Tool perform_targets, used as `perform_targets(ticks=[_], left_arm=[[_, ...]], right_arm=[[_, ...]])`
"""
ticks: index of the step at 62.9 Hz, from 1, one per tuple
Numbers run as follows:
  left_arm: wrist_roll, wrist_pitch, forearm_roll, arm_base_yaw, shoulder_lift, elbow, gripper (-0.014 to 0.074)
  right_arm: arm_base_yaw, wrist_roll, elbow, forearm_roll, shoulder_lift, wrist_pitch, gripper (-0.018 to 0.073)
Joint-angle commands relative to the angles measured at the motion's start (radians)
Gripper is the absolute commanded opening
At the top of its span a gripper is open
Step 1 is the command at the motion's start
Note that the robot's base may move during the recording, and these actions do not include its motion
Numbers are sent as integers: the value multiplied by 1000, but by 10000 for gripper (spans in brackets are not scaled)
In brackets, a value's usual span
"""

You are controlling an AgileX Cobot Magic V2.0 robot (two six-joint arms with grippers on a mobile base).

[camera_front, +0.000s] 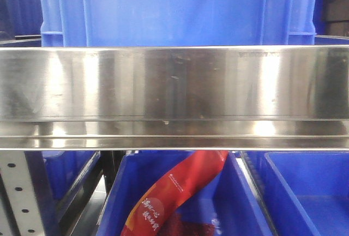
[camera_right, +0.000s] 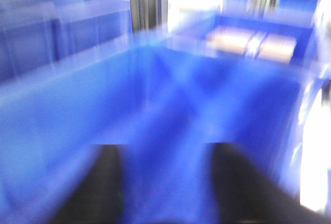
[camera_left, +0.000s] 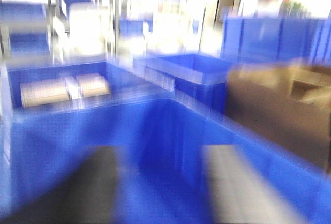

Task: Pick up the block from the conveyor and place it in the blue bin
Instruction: 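Open both grippers to drop the blocks into the blue bins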

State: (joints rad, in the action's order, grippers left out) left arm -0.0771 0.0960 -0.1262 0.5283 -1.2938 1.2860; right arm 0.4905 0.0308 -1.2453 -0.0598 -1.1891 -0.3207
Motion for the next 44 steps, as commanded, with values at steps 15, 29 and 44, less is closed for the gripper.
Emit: perform_targets(ticks=[15, 29, 44], left_arm=[[2, -43, 4, -8, 15, 5, -111], [2, 49, 2, -74, 114, -8, -111], [2, 37, -23, -166, 249, -183, -111]], right_arm=[[-2, 5, -4, 60, 25, 42, -167], [-88, 5, 11, 78, 148, -8, -167], [-199, -14, 168, 74, 274, -11, -167]])
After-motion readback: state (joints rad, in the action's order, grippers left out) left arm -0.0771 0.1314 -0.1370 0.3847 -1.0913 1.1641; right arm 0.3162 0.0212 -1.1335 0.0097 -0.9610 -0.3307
